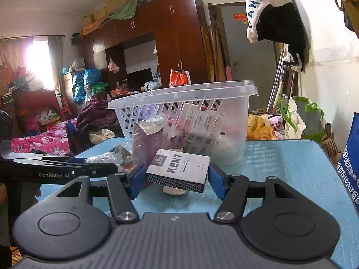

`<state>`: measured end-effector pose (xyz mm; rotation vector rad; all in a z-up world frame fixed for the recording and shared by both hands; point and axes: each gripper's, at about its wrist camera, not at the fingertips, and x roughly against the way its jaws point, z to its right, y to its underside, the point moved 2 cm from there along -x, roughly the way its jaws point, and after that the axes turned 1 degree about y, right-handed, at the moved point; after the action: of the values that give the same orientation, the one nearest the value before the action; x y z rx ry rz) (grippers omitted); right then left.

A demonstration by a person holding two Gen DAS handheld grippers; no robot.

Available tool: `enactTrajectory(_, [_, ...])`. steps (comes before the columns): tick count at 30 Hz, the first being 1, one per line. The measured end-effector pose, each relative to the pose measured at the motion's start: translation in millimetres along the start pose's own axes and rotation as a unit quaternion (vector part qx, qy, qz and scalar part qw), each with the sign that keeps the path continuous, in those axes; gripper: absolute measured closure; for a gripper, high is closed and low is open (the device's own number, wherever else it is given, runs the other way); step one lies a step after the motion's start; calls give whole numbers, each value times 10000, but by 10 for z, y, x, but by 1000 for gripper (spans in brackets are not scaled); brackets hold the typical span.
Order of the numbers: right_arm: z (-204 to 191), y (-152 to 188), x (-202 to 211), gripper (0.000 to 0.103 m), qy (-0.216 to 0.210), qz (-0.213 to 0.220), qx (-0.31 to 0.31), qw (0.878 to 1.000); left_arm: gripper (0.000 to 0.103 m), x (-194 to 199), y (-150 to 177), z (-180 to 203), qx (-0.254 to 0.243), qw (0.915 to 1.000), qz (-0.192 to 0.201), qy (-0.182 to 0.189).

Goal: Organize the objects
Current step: 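Carry both items over the white basket and open both tools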

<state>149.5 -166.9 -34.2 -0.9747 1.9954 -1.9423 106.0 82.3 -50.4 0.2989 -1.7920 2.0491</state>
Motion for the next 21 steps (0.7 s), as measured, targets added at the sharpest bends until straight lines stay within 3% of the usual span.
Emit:
enactTrajectory(16, [64,-61,127,40,53,394,-139,9991,39,73,-10,23,-19,9997,248,-35])
enactTrajectory(18, [105,-127,165,40,-15,356,-258,9990,39,84,-37,30,-58,9996,255,122])
enactTrajectory(21, [149,-317,284,40,45,542,-264,9982,40,104,-154,-39,200,9971,152,711])
